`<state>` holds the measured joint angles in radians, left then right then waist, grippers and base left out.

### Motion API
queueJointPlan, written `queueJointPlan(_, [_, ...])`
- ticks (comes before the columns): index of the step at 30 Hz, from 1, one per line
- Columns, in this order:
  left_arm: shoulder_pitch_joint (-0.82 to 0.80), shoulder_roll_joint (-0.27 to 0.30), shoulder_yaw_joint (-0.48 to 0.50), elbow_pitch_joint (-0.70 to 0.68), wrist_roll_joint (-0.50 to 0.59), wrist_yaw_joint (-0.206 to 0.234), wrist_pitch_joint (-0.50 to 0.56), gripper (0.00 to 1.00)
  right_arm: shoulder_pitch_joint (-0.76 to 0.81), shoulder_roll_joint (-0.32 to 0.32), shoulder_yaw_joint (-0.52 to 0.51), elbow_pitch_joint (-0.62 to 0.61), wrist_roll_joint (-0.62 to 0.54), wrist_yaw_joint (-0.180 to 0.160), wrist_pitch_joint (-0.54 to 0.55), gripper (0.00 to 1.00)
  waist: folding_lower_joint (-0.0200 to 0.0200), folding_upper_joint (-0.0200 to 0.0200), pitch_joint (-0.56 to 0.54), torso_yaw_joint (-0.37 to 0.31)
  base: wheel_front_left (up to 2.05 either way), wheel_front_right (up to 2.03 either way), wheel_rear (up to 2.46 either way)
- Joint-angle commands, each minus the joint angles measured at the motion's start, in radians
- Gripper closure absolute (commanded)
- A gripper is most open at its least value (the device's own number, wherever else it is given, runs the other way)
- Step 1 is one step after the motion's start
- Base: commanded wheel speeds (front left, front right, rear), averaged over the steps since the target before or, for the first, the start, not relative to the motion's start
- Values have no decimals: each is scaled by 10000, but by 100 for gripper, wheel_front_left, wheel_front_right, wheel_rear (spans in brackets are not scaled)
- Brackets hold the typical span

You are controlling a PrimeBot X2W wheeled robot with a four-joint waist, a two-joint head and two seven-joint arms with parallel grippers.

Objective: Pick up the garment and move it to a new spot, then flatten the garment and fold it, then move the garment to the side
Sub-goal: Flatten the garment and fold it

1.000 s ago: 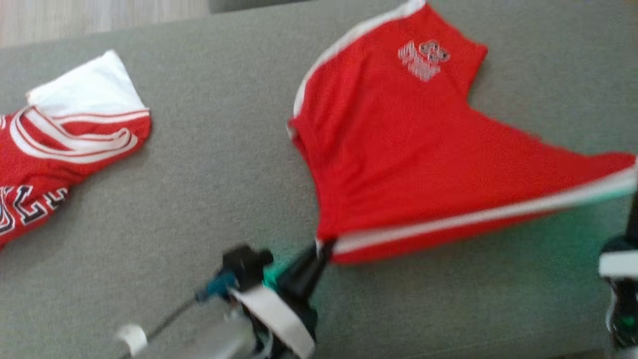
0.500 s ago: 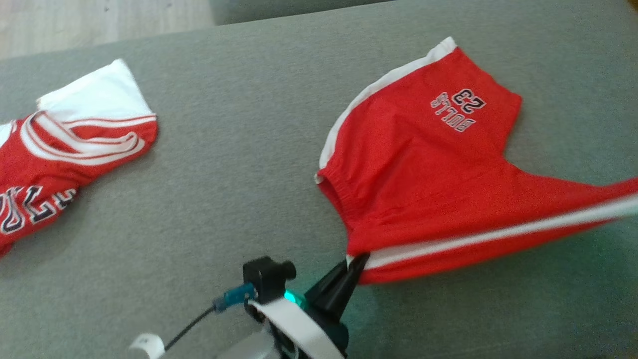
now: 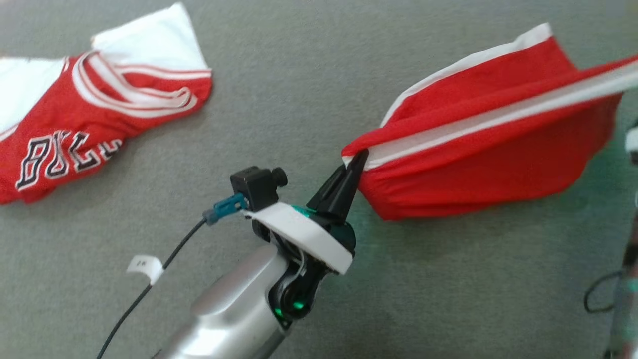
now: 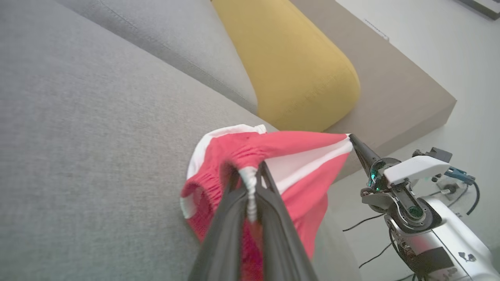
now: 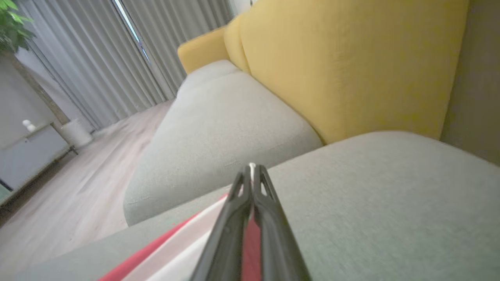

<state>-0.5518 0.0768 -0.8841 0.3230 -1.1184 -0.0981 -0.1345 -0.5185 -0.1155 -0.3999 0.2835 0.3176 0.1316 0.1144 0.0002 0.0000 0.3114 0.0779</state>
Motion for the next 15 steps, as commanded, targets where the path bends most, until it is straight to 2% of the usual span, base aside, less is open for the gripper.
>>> queueJointPlan(1, [-446, -76, 317, -3, -177, -84, -106, 100, -565, -273, 220, 100, -284, -9, -102, 100, -2, 0, 388, 378, 0, 0, 0])
queueJointPlan(6, [-1090, -235, 177, 831, -620, -215, -344, 100, -1648, -264, 185, 1676, -1053, -9, -499, 100, -2, 0, 735, 673, 0, 0, 0])
queueJointPlan(12, [-1853, -261, -413, 1301, -1197, -299, -772, 100, -2643, -326, 602, 3266, -1543, -9, -1111, 100, -2, 0, 996, 801, 0, 0, 0])
queueJointPlan(13, [-1970, -262, -559, 1334, -1285, -305, -828, 91, -2770, -354, 723, 3479, -1574, -9, -1249, 84, -2, 0, 1019, 809, 0, 0, 0])
queueJointPlan(14, [-2070, -262, -698, 1373, -1383, -310, -878, 62, -2886, -370, 810, 3692, -1559, -9, -1381, 72, -2, 0, 1037, 811, 0, 0, 0])
queueJointPlan(15, [-2173, -263, -837, 1442, -1436, -314, -927, 31, -2992, -372, 918, 3898, -1508, -9, -1488, 50, -2, 0, 1045, 809, 0, 0, 0])
